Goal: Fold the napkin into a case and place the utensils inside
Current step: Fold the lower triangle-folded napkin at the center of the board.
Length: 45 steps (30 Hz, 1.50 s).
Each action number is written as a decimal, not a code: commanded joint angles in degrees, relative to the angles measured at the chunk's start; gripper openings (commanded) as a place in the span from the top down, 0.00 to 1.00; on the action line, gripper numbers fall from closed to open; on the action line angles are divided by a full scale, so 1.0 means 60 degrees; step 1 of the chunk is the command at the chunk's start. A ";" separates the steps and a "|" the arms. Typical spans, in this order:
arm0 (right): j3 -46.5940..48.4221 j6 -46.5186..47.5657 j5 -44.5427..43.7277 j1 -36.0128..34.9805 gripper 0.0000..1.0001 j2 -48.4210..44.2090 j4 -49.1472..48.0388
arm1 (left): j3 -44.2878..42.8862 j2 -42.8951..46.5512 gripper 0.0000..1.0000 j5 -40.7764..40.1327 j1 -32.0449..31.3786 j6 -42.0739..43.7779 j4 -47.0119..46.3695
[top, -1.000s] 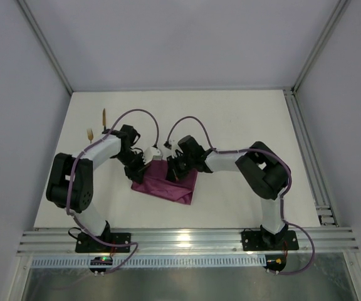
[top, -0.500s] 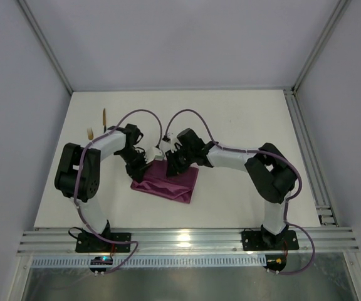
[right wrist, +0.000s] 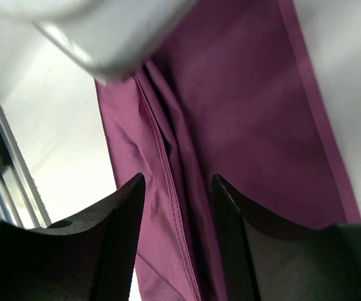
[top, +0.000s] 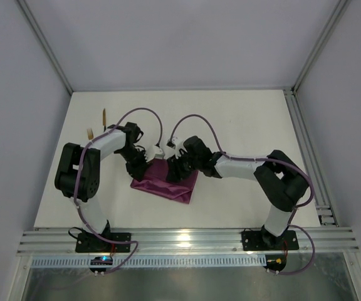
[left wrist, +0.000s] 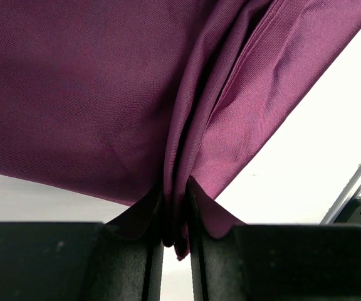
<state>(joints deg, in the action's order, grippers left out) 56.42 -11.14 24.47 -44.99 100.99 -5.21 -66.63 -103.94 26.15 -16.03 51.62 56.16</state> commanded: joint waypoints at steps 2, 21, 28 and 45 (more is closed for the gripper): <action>-0.0234 0.0098 -0.0547 -0.0439 0.48 -0.0016 -0.1183 | -0.0130 0.0141 0.81 0.0036 0.0050 0.0011 -0.0087; -0.0497 -0.0209 -0.1076 -0.0704 0.86 0.0717 -0.1050 | 0.0646 0.0946 0.98 -0.0037 0.0050 -0.1337 -0.1890; -0.0483 -0.0239 -0.0476 -0.0544 0.95 0.0512 -0.1226 | 0.0602 0.1195 1.00 -0.0023 0.0050 -0.1571 -0.2109; 0.0877 -0.3022 -0.0108 0.0467 0.94 0.1871 -0.1829 | 0.0485 0.1327 0.98 -0.0008 0.0050 -0.1718 -0.1919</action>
<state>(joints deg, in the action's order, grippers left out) 57.89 -25.21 25.15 -41.80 108.29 -16.73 -62.92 -97.71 24.64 -16.01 42.15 45.43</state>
